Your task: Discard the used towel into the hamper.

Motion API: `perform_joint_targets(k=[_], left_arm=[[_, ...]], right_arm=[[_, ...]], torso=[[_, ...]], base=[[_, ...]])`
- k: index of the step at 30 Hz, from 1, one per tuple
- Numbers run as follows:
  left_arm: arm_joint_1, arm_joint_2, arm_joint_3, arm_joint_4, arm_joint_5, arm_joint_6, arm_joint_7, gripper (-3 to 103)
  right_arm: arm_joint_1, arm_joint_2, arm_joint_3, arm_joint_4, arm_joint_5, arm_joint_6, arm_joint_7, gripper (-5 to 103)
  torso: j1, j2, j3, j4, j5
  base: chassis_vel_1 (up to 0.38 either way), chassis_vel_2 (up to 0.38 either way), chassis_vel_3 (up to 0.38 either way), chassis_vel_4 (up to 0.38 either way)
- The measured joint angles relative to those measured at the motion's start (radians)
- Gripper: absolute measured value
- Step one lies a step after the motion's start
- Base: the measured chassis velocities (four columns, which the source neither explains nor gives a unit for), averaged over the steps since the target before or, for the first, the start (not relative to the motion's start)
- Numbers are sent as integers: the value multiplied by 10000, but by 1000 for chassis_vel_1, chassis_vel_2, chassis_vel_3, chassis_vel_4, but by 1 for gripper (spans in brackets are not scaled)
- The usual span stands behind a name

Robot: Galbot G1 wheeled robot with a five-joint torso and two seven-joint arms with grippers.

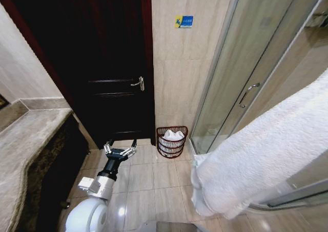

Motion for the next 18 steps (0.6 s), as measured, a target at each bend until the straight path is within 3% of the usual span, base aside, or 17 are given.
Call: perform_joint_targets(k=[18], left_arm=[[0, -2, 0, 0, 0, 0, 0, 100]], right_arm=[[-72, 50, 66, 0, -122, 9, -40, 2]], torso=[[0, -1, 0, -1, 3]], base=[[43, 48, -39, -37]])
